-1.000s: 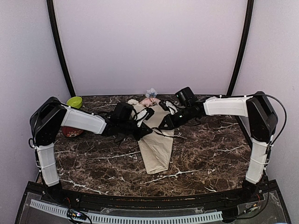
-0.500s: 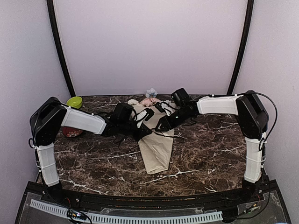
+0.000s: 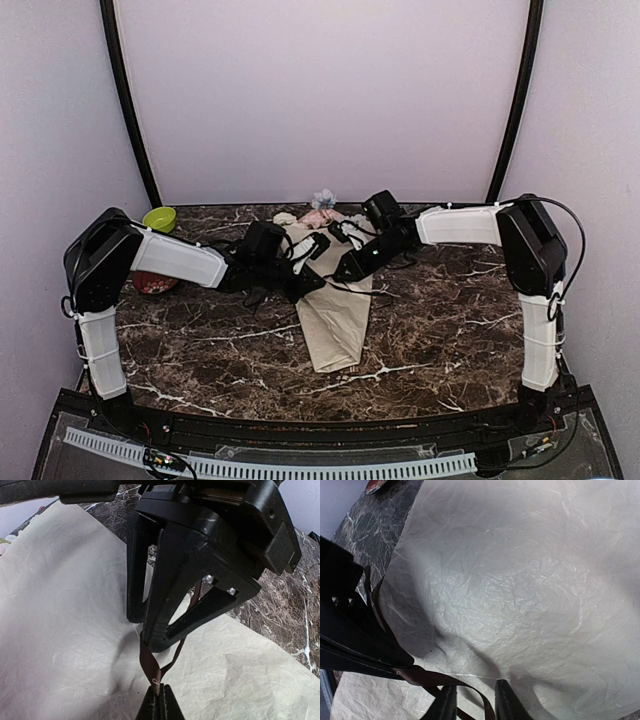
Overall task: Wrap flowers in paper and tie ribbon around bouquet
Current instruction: Cross the ribbon over the folded bouquet.
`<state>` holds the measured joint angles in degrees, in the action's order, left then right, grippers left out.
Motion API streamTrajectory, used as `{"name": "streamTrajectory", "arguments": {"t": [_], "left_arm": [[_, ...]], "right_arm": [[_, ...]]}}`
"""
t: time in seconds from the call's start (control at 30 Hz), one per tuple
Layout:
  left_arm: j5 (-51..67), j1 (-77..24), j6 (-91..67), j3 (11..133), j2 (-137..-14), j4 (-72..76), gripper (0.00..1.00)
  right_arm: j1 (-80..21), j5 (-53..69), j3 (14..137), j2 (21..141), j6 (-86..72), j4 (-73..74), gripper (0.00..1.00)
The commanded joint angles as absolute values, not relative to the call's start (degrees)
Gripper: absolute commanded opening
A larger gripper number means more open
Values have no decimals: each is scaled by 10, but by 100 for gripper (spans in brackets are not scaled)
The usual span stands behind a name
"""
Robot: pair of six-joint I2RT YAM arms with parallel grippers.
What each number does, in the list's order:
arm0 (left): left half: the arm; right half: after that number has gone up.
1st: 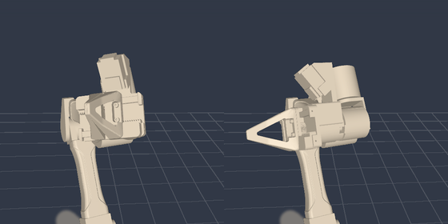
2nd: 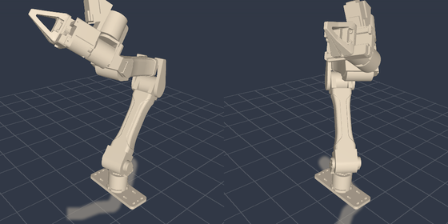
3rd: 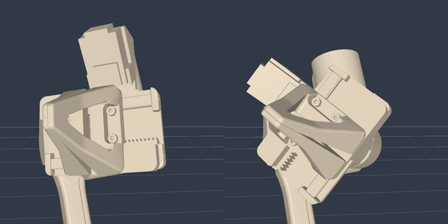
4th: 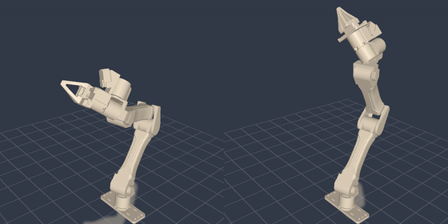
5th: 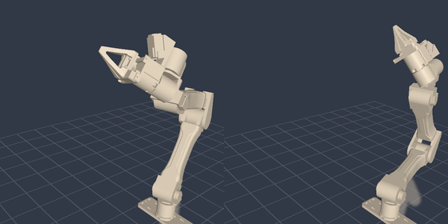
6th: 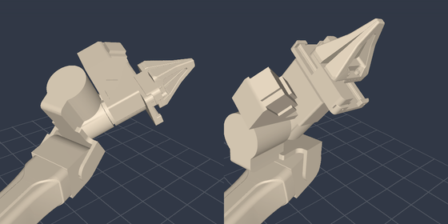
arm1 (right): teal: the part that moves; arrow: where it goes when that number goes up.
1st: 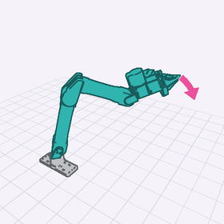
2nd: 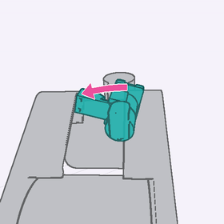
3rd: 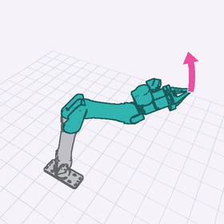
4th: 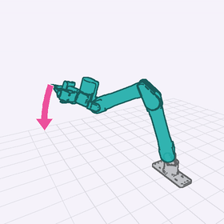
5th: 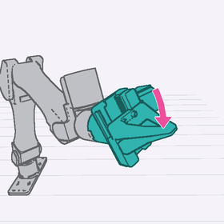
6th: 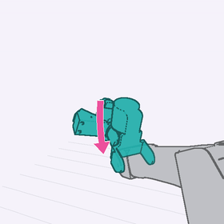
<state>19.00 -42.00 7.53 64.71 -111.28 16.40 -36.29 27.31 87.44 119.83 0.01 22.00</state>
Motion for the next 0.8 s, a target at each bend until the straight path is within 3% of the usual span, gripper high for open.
{"name": "streamTrajectory", "arguments": {"t": [0.0,0.1,0.23,0.77], "left_arm": [[193,-419,86,643,-1075,149,0],[194,-418,86,643,-1075,148,0],[196,-419,87,642,-1071,147,0],[184,-419,98,653,-1090,158,0]], "right_arm": [[-360,307,892,1209,8,211,20],[-363,327,883,1210,8,206,17],[-363,335,868,1207,-1,196,0],[-366,405,832,1202,-25,240,0]]}}
